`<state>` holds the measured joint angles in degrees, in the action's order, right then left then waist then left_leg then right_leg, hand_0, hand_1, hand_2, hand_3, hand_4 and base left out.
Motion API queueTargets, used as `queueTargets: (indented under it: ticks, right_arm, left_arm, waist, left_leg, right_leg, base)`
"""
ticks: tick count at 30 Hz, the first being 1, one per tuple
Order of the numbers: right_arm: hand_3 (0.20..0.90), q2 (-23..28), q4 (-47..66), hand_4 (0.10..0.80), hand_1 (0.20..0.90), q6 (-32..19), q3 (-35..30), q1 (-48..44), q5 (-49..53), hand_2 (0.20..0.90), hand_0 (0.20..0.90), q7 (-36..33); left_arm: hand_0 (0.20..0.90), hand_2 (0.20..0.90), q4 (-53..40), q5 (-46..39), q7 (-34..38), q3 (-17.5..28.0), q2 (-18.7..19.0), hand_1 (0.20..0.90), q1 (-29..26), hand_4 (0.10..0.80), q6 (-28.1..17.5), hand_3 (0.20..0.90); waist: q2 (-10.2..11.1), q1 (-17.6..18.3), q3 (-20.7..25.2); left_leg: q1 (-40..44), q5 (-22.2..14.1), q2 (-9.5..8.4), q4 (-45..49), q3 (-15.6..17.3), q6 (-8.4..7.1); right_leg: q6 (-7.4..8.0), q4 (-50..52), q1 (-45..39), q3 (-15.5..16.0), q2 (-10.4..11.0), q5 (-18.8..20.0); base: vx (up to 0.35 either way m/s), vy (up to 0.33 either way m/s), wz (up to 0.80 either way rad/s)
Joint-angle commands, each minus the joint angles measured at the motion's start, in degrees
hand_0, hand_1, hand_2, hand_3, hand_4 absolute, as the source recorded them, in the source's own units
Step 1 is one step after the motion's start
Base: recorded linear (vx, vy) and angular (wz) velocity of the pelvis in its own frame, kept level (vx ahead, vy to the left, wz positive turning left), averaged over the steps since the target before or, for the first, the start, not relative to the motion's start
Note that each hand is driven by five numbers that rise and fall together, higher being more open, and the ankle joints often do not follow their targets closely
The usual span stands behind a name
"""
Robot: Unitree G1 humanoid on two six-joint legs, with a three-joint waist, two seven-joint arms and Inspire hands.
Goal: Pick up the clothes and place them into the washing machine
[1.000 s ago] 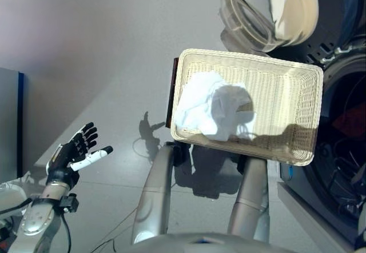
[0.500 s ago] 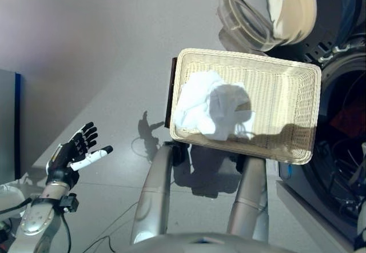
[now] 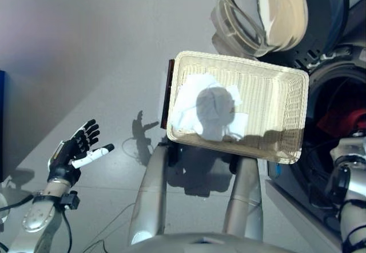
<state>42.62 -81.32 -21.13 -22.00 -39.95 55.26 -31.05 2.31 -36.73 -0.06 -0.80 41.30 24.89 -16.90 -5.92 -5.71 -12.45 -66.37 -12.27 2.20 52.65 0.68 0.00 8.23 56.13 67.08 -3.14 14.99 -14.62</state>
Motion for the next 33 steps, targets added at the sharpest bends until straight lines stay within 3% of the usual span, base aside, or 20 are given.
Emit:
queueTargets:
  ticks: [1,9,10,11,13,21,33]
  right_arm:
    - [0.900,2.1,2.1,0.800,0.900,-3.4,1.9,3.2,-3.7,0.900,0.900,-0.5]
    - [0.900,-3.2,3.2,0.800,0.900,-2.6,1.3,5.0,-5.4,0.900,0.900,0.0]
    - [0.900,-3.9,3.5,0.800,0.900,-2.3,1.3,5.3,-5.6,0.900,0.900,0.3]
    - [0.900,-4.0,3.5,0.800,0.900,-2.3,1.3,5.4,-5.6,0.900,0.900,0.3]
    - [0.900,-5.7,3.9,0.800,0.900,-2.1,1.5,6.4,-6.1,0.900,0.900,1.1]
    - [0.900,-10.4,4.8,0.800,0.900,-1.1,3.4,8.4,-8.6,0.900,0.900,2.6]
    - [0.900,-15.4,6.7,0.800,0.900,0.3,7.6,11.6,-15.8,0.900,0.900,2.8]
  left_arm:
    - [0.900,0.900,0.2,-0.5,0.3,7.1,0.4,0.900,-0.9,0.800,-5.5,0.900]
    - [0.900,0.900,1.4,1.2,-0.1,7.7,0.1,0.900,-2.5,0.800,-5.6,0.900]
    - [0.900,0.900,1.3,1.5,-0.1,7.7,0.2,0.900,-2.7,0.800,-5.6,0.900]
    - [0.900,0.900,1.3,1.5,-0.1,7.7,0.2,0.900,-2.7,0.800,-5.6,0.900]
    - [0.900,0.900,1.4,1.8,-0.5,7.8,-0.1,0.900,-3.0,0.800,-5.6,0.900]
    - [0.900,0.900,3.0,2.6,-0.8,7.8,-1.3,0.900,-3.9,0.800,-5.7,0.900]
    - [0.900,0.900,6.2,5.2,-0.5,7.2,-3.2,0.900,-4.6,0.800,-5.3,0.900]
  waist:
    - [0.5,-0.6,1.5]
    - [1.7,-1.0,1.0]
    - [1.9,-1.0,0.7]
    - [1.9,-1.0,0.9]
    - [2.2,-0.9,0.9]
    - [3.8,-0.5,0.7]
    - [5.9,-1.0,0.5]
  left_leg:
    - [2.6,5.0,1.05,-11.6,-0.5,-2.29]
    - [7.3,5.2,-0.23,-15.6,-0.1,-1.64]
    - [7.5,7.0,-0.38,-16.6,0.3,-1.30]
    - [8.4,5.5,-0.40,-16.7,-0.1,-1.55]
    - [9.8,5.9,-0.86,-17.7,0.0,-1.36]
    - [13.6,8.3,-1.07,-21.1,0.2,-0.90]
    - [22.9,11.9,-0.63,-30.2,-0.7,-1.70]
  right_leg:
    - [-1.70,-6.3,-1.1,2.0,0.2,4.1]
    - [0.17,-14.3,-8.1,3.3,1.6,7.7]
    - [0.09,-16.2,-8.7,3.9,1.9,10.0]
    - [0.53,-16.2,-9.7,3.8,1.8,8.7]
    - [0.98,-18.5,-11.4,4.4,2.3,10.0]
    - [0.75,-25.4,-17.0,6.5,3.0,14.0]
    - [0.94,-36.0,-27.4,9.5,2.6,17.3]
  base:
    - [0.014,0.051,0.05]
    - [0.018,0.066,0.00]
    - [0.031,0.042,-0.02]
    - [0.040,0.048,-0.03]
    - [0.100,0.035,-0.02]
    - [0.009,0.015,0.00]
    - [0.048,-0.036,-0.04]
